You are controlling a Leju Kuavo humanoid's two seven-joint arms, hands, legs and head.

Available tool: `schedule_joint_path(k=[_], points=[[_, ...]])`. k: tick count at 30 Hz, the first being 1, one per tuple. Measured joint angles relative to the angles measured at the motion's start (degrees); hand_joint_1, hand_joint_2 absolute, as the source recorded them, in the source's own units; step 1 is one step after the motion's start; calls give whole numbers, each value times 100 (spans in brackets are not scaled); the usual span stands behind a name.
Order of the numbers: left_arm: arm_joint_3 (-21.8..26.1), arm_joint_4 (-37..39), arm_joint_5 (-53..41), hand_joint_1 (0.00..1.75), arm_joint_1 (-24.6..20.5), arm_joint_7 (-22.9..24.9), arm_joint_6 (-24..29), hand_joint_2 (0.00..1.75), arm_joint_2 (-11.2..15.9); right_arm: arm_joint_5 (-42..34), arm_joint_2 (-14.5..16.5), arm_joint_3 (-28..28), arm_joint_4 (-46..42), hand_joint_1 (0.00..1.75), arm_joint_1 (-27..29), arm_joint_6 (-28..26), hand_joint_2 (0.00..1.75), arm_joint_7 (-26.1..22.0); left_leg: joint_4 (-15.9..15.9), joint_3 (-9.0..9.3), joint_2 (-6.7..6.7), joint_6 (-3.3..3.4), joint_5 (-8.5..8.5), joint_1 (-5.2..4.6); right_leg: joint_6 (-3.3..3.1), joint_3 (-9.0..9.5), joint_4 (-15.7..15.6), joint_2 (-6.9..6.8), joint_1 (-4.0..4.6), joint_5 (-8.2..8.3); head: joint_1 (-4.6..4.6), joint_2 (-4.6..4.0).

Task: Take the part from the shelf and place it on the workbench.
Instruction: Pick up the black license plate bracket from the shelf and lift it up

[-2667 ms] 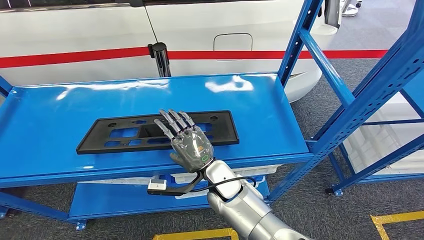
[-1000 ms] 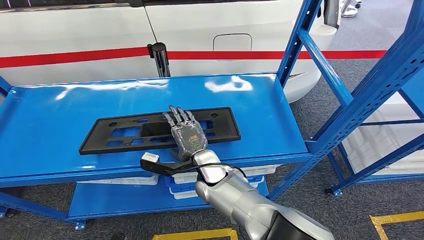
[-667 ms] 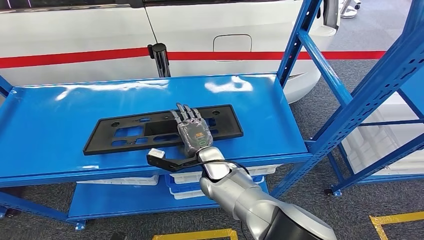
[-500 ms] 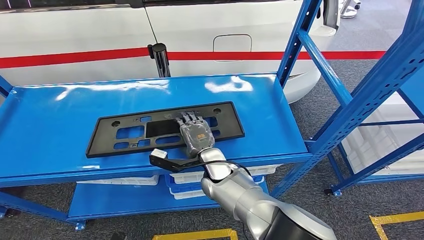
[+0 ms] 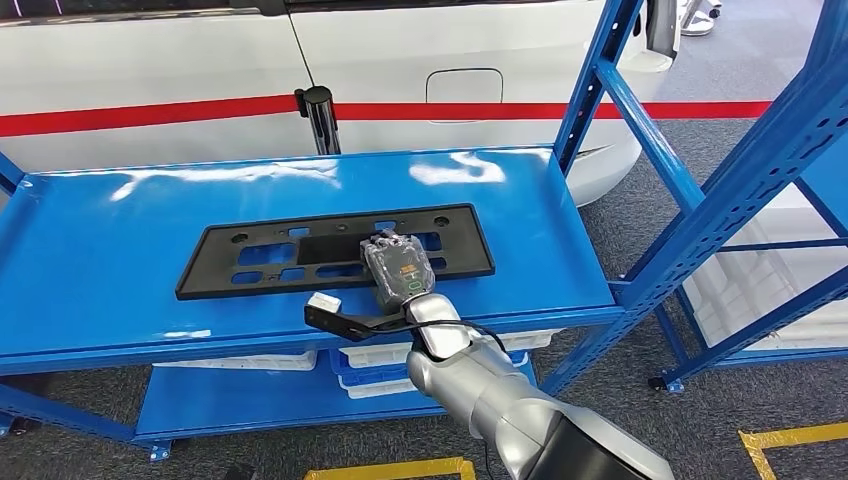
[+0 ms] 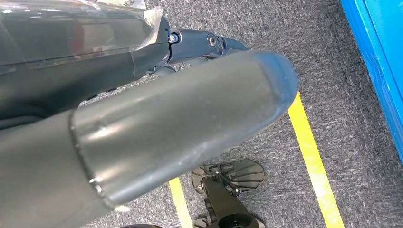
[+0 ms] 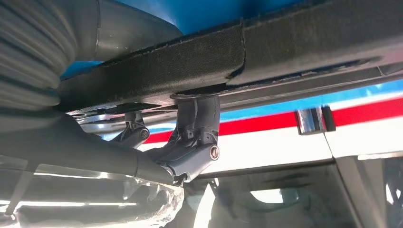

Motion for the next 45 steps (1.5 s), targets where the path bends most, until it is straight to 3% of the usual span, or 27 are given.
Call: schedule_joint_path(k=[6, 14, 25, 28, 33, 37, 41, 45], points=[[69, 1, 1, 0, 11, 10, 31, 0, 0, -115, 1, -1039, -618, 175, 157, -56, 175, -1047, 0, -1, -1, 0, 0, 0, 1, 1, 1, -1, 0, 2, 0, 0], [170, 2, 1, 0, 50, 11, 112, 0, 0, -460, 1, -2290, -2078, 175, 429, -65, 175, -2017, 0, -17, -2, 0, 1, -1, 1, -13, 2, -4, -1, 1, -2, 0], [275, 2, 1, 0, 117, -84, 141, 0, 1, -1347, -22, -2737, -3604, 174, 570, 117, 175, -2527, 0, -24, 0, 0, 0, 0, 1, -24, 1, -3, -1, 1, -1, 0], [300, 2, 23, 0, 139, -173, 143, 0, 1, -2108, -70, -2742, -4066, 174, 696, 580, 175, -2713, 0, -24, -1, 0, 0, 0, 0, -24, 1, -3, -1, 0, 0, 0], [432, 1, 114, 0, 233, -381, 129, 0, 4, -4425, -358, -2740, -5249, 175, 1061, 2175, 175, -2823, 0, -30, -2, 0, 0, 0, 0, -30, 0, -4, -1, 0, -1, 0], [535, 1, 174, 0, 295, -517, 123, 0, 10, -4942, -618, -2737, -5908, 175, 1250, 2495, 175, -2826, 1, -31, -1, 0, -1, -2, 1, -31, -1, -3, -1, 0, 0, 0], [571, 0, 191, 0, 304, -554, 122, 175, 20, -5039, -760, -2722, -6230, 172, 1338, 2546, 175, -2831, 1, -31, -1, 0, -1, -1, 1, -31, -2, -3, -2, 1, 0, 0], [597, 0, 190, 0, 308, -637, 99, 175, 25, -5129, -882, -2654, -6451, 170, 1401, 2599, 175, -2886, 1, -30, -1, 0, -1, 0, 1, -30, -1, -3, -1, 0, -1, 0]])
